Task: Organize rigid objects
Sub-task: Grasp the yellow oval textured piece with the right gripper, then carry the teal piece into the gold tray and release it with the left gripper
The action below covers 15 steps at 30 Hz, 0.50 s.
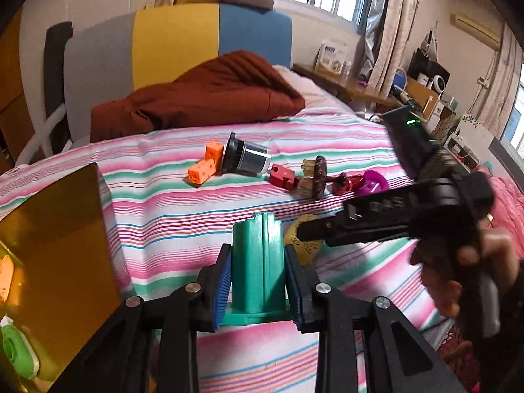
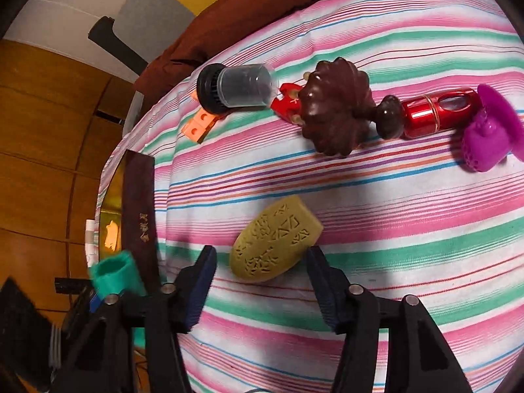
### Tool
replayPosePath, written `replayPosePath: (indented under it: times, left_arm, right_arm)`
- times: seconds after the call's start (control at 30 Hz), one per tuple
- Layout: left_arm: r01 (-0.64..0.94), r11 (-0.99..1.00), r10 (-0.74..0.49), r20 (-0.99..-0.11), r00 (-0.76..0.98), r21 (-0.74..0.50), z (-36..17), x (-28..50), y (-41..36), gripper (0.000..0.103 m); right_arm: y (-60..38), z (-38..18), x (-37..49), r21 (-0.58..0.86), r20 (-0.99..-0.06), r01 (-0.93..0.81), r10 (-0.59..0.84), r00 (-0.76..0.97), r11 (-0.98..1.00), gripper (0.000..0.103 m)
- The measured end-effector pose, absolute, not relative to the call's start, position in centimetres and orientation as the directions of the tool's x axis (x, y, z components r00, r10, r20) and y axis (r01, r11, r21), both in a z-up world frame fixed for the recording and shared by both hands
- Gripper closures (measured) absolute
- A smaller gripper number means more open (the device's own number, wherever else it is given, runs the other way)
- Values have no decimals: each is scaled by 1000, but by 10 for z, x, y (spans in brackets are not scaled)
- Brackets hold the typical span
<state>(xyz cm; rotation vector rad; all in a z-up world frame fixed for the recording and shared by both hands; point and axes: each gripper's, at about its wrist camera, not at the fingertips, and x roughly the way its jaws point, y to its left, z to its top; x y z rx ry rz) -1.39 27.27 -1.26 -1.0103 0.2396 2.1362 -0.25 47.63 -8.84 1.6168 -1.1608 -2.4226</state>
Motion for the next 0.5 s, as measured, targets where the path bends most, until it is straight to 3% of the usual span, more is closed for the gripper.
replayPosePath:
  times: [0.23, 0.5]
  left_arm:
    - [-686, -709, 573, -703, -421, -167, -1, 1, 242, 73]
    - [-642, -740, 574, -688, -445, -202, 6, 2, 203, 73]
  right_arm:
    - [465, -90, -16, 487, -833, -373, -293, -469, -789, 42]
    - [424, -89, -29, 204, -892, -226, -86, -443, -953, 58]
